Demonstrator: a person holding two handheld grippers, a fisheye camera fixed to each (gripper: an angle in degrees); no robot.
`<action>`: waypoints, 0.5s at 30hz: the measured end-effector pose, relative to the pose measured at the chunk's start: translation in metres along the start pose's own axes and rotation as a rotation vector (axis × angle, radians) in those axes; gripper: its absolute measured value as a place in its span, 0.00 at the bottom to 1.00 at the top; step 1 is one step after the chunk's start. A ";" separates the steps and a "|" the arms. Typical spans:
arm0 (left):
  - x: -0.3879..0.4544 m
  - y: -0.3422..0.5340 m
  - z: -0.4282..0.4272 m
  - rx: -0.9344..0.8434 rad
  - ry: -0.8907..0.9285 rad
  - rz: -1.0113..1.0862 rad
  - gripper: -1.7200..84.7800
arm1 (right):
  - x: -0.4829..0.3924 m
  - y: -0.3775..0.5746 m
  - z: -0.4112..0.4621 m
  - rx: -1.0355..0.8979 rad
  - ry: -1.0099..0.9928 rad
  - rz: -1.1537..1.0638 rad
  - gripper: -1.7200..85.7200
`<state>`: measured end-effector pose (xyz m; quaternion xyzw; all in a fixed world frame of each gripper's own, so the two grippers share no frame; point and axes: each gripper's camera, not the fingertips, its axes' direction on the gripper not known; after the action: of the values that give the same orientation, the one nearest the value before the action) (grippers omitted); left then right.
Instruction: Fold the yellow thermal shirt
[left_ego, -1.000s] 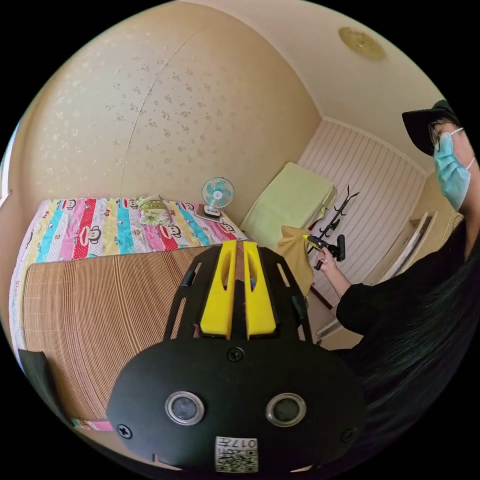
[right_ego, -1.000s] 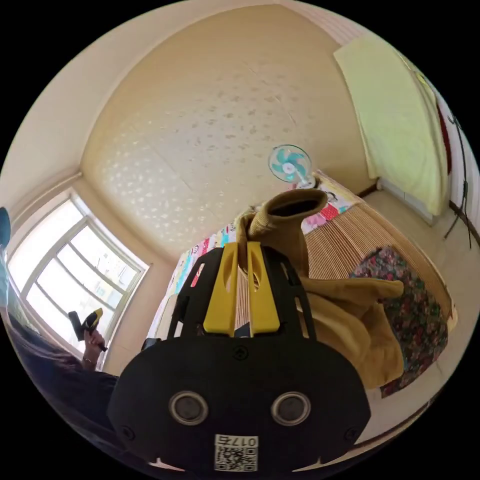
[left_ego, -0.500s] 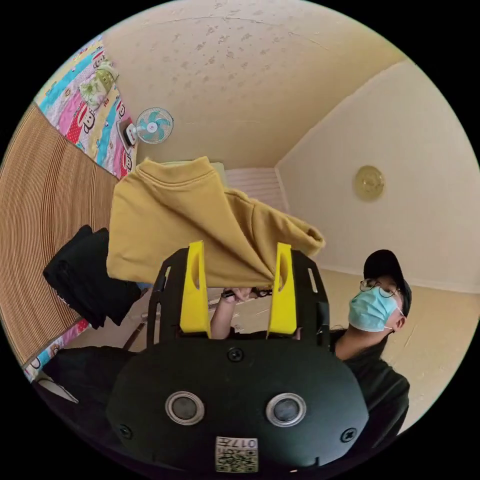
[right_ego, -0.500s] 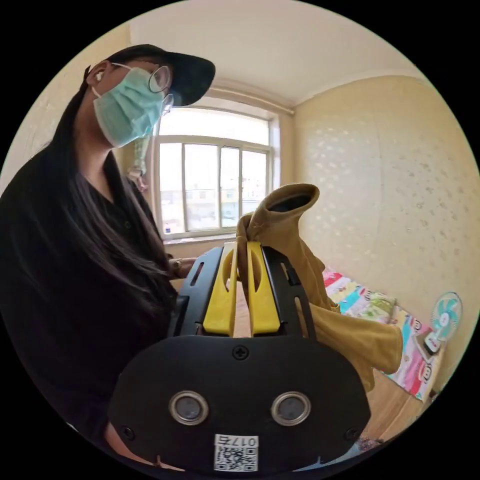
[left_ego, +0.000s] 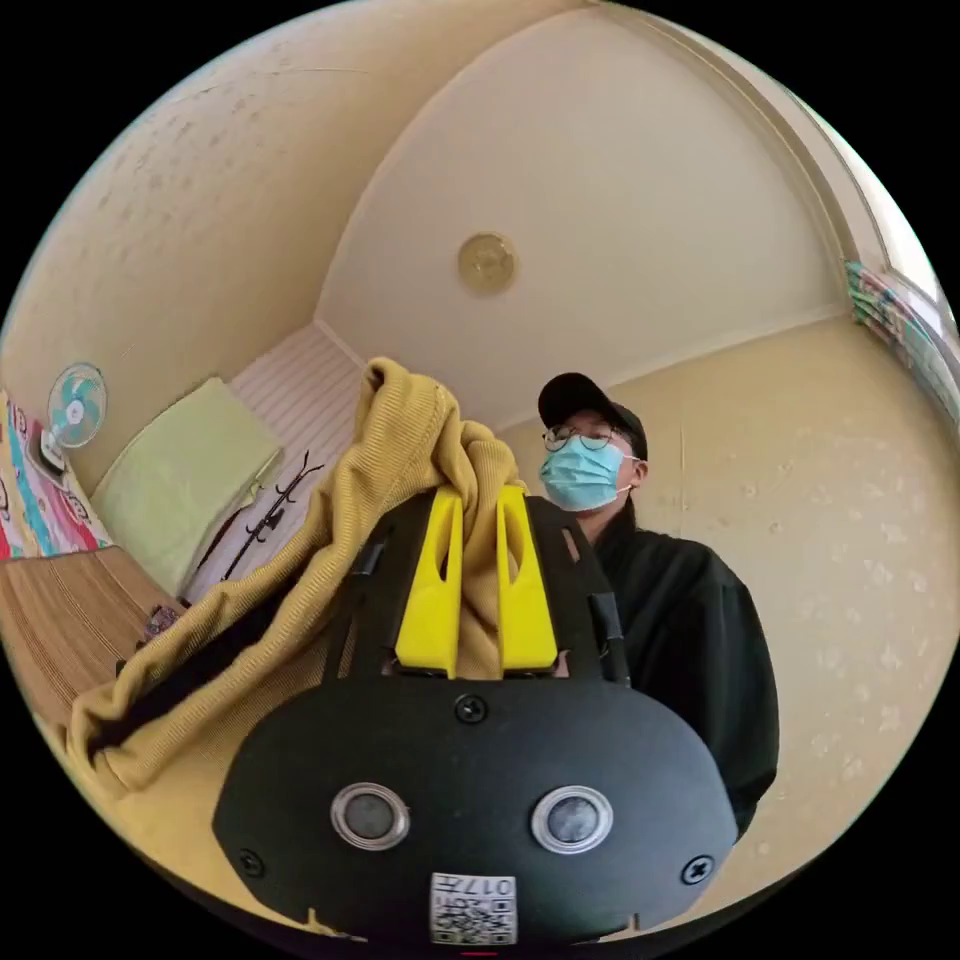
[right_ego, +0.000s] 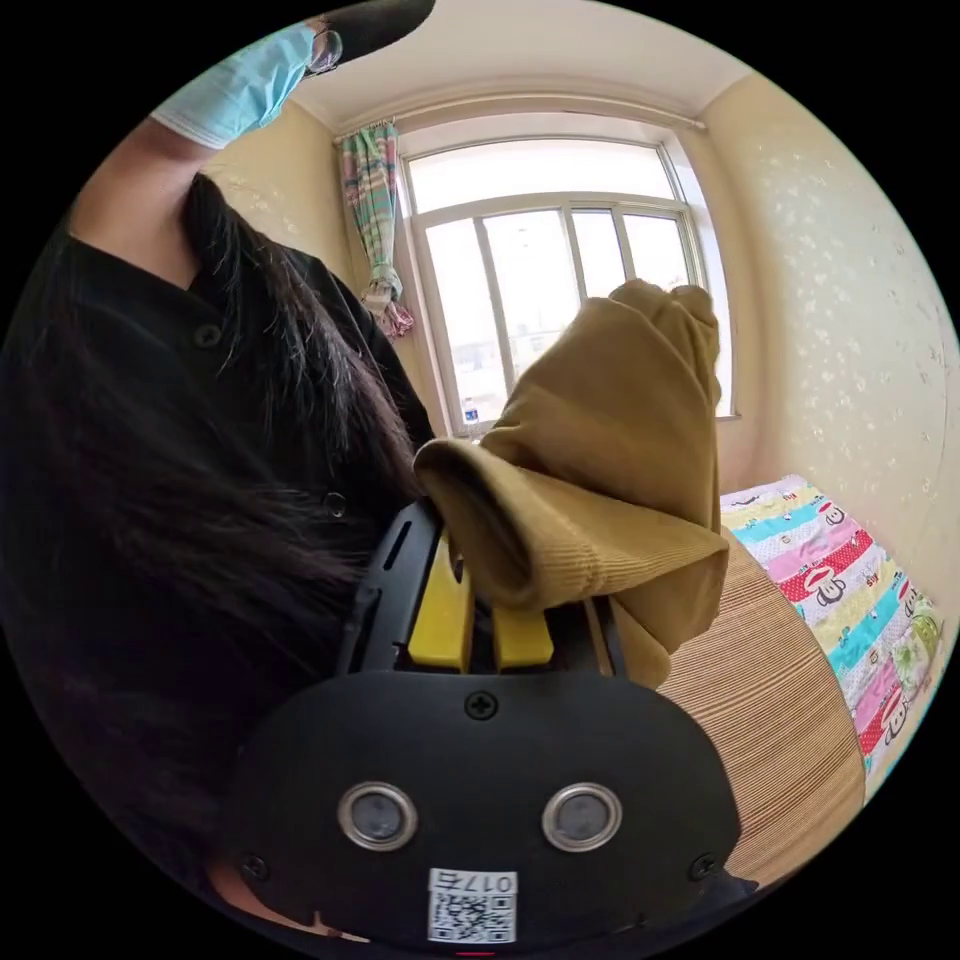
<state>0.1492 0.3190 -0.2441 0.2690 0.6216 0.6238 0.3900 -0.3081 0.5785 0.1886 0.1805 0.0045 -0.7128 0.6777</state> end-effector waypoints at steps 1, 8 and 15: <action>0.024 -0.014 0.004 -0.062 0.026 0.115 0.09 | 0.005 0.008 -0.011 0.024 0.035 0.015 0.02; 0.078 -0.051 0.017 -0.134 0.454 0.474 0.09 | 0.021 0.049 -0.081 0.236 -0.049 0.000 0.03; 0.037 -0.032 0.051 0.003 0.642 0.290 0.09 | 0.076 0.079 -0.048 0.186 0.158 0.307 0.17</action>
<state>0.1754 0.3755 -0.2770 0.1450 0.6687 0.7247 0.0817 -0.2205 0.5107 0.1421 0.2962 -0.0356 -0.5820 0.7565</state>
